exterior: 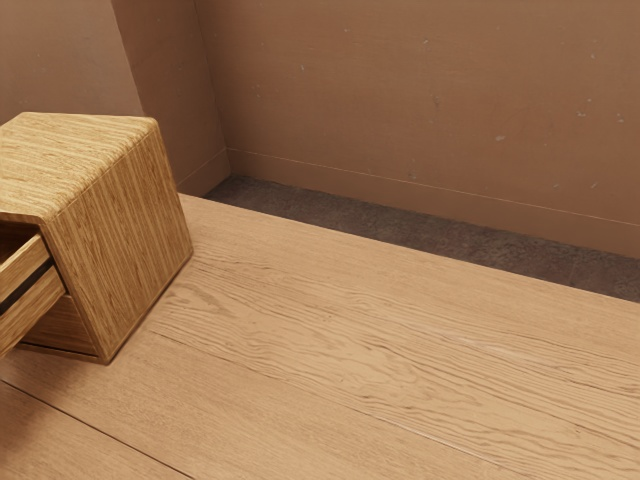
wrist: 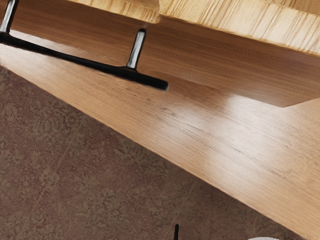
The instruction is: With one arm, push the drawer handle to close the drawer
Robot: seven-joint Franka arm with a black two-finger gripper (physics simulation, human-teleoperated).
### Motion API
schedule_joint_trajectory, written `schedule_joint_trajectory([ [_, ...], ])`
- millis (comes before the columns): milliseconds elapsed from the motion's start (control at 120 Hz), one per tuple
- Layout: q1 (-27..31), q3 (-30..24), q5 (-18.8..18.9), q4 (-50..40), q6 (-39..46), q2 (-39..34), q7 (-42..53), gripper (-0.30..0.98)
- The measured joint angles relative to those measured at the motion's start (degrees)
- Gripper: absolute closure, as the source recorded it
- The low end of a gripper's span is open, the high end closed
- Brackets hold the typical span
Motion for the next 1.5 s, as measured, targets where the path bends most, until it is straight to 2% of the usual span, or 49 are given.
schedule_joint_trajectory([
  [225, 0.2, 4.0, 4.5, -3.1, 5.7, 1.4, 9.7, 0.04],
  [383, 0.2, 6.0, 5.7, -3.6, 9.4, 4.9, 14.8, 0.07],
  [517, 1.3, 6.4, 6.1, -3.8, 11.2, 5.2, 18.1, 0.15],
  [775, 2.3, 7.8, 5.9, -3.8, 14.0, 7.7, 22.7, 0.49],
  [883, 2.3, 7.7, 5.6, -3.7, 14.5, 8.0, 24.2, 0.58],
  [1100, 1.8, 7.7, 4.6, -3.2, 15.8, 10.4, 26.2, 0.68],
  [1500, 0.5, 7.0, 1.9, -1.1, 18.9, 15.8, 28.3, 0.75],
])
